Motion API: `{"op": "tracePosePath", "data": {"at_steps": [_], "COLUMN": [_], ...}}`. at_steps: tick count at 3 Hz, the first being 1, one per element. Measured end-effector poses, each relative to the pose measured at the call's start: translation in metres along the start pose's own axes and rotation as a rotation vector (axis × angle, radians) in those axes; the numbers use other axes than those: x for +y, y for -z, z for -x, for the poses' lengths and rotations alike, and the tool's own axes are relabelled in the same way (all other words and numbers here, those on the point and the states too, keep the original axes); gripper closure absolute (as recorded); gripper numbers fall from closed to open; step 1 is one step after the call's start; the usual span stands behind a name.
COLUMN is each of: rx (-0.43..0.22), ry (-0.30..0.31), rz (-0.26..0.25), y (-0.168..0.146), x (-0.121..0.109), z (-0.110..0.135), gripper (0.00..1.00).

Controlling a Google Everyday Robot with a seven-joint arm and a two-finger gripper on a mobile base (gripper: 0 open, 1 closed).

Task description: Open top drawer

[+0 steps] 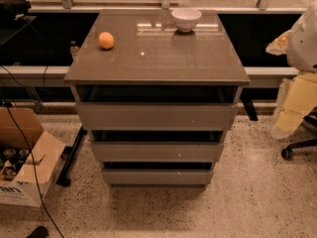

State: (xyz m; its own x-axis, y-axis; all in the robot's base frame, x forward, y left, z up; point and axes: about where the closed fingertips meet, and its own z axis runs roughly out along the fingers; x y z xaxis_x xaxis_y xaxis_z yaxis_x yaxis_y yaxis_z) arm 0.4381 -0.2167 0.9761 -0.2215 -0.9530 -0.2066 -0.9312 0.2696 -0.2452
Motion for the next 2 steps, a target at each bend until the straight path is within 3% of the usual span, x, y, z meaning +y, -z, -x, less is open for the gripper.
{"op": "tracePosePath", "data": {"at_steps": [1,2], "rx": [0.0,-0.056], "ry": [0.0,-0.021], "rz": [0.0,-0.014], "y": [0.0,-0.013], "x": [0.0,-0.004], "z": [0.0,0.006], "gripper": [0.0,0.0]}}
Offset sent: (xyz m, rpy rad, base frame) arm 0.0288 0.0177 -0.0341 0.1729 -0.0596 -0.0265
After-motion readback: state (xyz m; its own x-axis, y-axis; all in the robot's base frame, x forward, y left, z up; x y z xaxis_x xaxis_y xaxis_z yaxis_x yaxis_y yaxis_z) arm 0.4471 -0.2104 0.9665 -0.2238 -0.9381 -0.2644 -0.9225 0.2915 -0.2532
